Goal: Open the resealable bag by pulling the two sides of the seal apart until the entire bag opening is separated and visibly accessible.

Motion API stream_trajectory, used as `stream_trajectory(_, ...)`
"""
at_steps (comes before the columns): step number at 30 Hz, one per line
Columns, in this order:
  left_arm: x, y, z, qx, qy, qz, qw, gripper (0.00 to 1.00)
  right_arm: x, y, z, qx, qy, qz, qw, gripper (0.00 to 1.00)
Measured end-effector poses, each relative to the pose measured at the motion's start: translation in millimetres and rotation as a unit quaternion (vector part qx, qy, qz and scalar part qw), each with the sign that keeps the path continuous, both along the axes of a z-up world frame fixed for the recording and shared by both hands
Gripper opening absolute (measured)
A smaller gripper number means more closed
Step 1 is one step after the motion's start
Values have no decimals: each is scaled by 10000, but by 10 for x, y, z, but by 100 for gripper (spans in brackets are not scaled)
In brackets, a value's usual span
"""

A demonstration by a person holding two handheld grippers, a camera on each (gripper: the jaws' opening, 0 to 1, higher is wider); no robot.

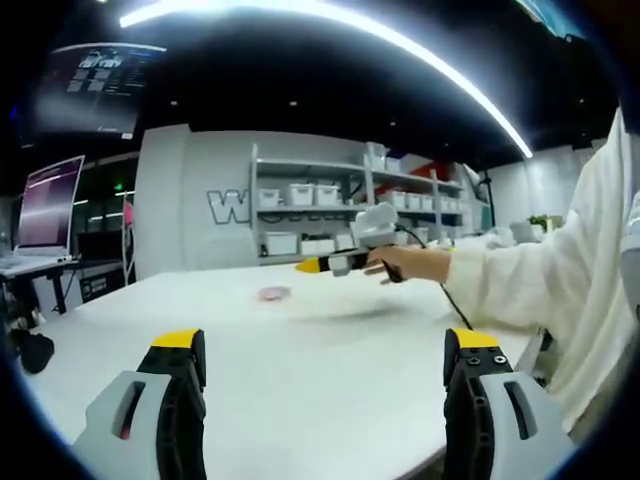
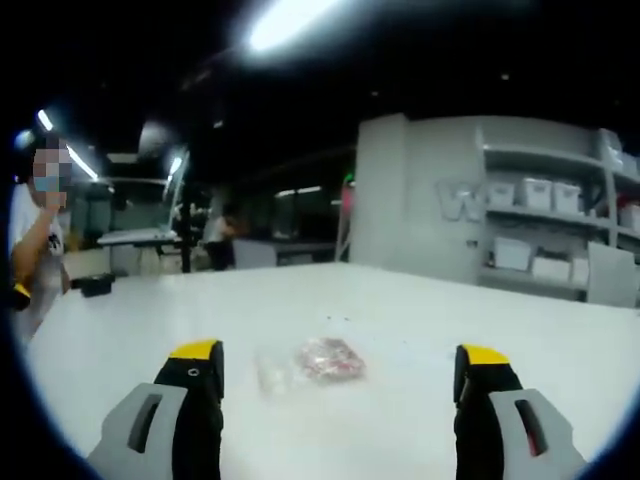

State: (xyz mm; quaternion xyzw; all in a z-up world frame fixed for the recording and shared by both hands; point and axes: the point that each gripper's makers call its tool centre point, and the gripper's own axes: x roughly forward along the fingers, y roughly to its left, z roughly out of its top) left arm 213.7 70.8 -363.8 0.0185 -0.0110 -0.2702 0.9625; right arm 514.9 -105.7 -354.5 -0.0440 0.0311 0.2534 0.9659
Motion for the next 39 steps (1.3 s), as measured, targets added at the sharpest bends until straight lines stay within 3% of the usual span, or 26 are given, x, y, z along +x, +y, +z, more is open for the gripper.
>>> stream_trajectory(8, -44, 16, 0, -41, -18, 13, 10000, 98, -84, -101, -66, -31, 63, -56, 10000, 97)
stream_trajectory(20, -143, -7, 1, -65, -52, 10, 10000, 98, -310, -148, 74, 109, -45, -90, 9999, 96)
stream_trajectory(24, -178, -48, 7, -61, -73, -23, 10000, 98, -324, -184, 79, 6, -118, -144, 9998, 95)
stream_trajectory(39, -266, -37, 8, -52, -139, 6, 9999, 98, -407, -349, 12, 241, -81, -305, 9992, 94)
